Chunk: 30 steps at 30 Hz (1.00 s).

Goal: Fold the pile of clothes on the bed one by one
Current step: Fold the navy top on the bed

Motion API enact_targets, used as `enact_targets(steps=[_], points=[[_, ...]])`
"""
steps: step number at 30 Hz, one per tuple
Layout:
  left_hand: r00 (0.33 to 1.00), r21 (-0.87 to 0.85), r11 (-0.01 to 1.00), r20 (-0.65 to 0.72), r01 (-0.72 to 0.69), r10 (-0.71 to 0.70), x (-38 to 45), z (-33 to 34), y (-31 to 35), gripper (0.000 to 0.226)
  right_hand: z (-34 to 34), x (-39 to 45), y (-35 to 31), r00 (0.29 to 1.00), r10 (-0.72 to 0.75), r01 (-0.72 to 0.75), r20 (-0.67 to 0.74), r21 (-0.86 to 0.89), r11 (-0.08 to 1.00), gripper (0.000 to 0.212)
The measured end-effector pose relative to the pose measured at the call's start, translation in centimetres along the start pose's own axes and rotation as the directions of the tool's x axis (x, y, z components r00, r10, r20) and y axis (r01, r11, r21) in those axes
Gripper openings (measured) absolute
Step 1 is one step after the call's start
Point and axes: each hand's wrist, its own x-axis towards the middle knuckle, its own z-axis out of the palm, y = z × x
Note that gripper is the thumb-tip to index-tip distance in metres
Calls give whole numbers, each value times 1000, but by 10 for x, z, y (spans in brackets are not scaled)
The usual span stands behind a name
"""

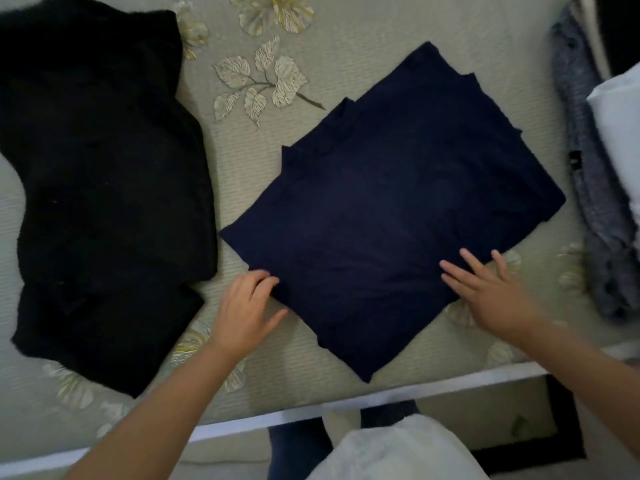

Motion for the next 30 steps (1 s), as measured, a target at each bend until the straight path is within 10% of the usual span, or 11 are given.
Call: enact_targets(steps=[5, 11, 19, 26, 30], points=[[870, 166, 926, 429, -339, 241, 29, 10, -37, 78, -26, 4, -119, 916, 249, -143, -314, 325, 935, 64], [825, 205, 820, 337, -535, 454, 52, 9, -49, 60, -37, 43, -239, 893, 446, -374, -60, 453, 810, 81], [847, 184, 870, 388, -457, 363, 59, 19, -62, 58, -23, 52, -242, 824, 566, -473, -29, 516, 714, 71], [772, 228, 851, 573, -474, 277, 4, -3, -55, 60, -17, 11, -247, 938, 298, -336, 176, 667, 665, 62], [606, 101, 897, 769, -430, 203, -53, -23, -49, 57, -32, -29, -260, 934, -1, -290, 357, 761, 581, 62]])
